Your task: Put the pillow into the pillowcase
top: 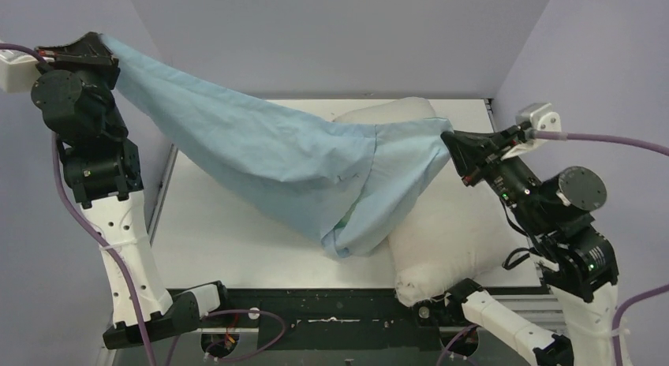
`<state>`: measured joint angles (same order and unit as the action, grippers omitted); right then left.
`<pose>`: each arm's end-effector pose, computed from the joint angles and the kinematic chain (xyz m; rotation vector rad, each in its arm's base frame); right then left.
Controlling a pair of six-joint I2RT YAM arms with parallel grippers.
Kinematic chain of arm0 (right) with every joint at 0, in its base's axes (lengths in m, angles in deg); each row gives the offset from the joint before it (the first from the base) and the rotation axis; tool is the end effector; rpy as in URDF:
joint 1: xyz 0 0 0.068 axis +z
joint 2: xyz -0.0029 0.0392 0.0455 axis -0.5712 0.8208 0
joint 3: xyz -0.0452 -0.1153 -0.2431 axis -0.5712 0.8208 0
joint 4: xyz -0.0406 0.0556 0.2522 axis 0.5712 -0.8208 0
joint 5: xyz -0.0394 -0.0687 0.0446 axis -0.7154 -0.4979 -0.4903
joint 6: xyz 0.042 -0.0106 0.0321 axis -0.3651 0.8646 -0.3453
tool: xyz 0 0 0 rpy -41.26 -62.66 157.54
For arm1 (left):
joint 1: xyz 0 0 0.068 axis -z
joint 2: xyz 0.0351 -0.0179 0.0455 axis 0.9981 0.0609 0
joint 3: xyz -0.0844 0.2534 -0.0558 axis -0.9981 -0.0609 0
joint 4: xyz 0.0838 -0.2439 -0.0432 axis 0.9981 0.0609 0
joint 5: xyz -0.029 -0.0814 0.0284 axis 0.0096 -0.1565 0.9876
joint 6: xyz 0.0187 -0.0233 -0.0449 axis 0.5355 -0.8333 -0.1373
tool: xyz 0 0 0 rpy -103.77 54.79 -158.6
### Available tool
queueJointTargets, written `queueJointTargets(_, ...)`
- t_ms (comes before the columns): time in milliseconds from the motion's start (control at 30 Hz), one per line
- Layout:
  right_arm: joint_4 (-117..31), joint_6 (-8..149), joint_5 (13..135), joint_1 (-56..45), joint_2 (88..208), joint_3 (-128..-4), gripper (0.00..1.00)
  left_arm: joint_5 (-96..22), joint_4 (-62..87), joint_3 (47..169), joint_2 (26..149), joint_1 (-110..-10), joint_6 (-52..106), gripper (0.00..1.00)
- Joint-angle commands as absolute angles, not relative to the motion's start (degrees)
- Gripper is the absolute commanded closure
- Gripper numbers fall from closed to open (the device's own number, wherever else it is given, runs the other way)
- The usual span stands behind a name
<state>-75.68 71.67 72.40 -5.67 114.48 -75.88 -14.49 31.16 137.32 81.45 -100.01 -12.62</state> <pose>0.0913 0.0549 0.5157 -0.3873 1.4577 0.5646 0.1984 0.0568 0.5712 -0.8802 0.9789 -0.4014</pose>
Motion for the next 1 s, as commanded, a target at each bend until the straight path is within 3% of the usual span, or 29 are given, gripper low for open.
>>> queueJointTargets(0,-73.27,70.55,89.00,-5.92,110.09,-73.95,1.00,-6.09,38.45,143.91,82.22,-101.57,-7.07,1.00)
queueJointTargets(167,-72.46,67.90,105.50,-5.92,104.01,-73.26,1.00,-1.76,40.79,150.57,82.42,-102.90,-4.90,1.00)
queueJointTargets(267,-69.23,65.55,108.89,-5.96,99.54,-73.25,1.00,0.75,41.79,154.91,82.34,-102.94,-3.11,1.00)
queueJointTargets(400,-66.62,63.90,100.76,-5.84,94.13,-73.04,1.00,3.84,43.10,159.95,82.61,-102.78,-1.01,1.00)
queueJointTargets(567,-69.55,65.16,74.19,-5.94,89.27,-71.97,1.00,6.31,40.59,160.03,82.12,-100.01,5.04,1.00)
queueJointTargets(633,-69.12,65.98,69.22,-5.96,88.58,-69.88,1.00,6.57,39.95,159.17,82.26,-99.61,5.92,1.00)
queueJointTargets(967,-81.81,64.84,60.45,-5.92,108.88,-66.24,1.00,-4.13,40.35,157.66,96.00,-100.13,-0.66,1.00)
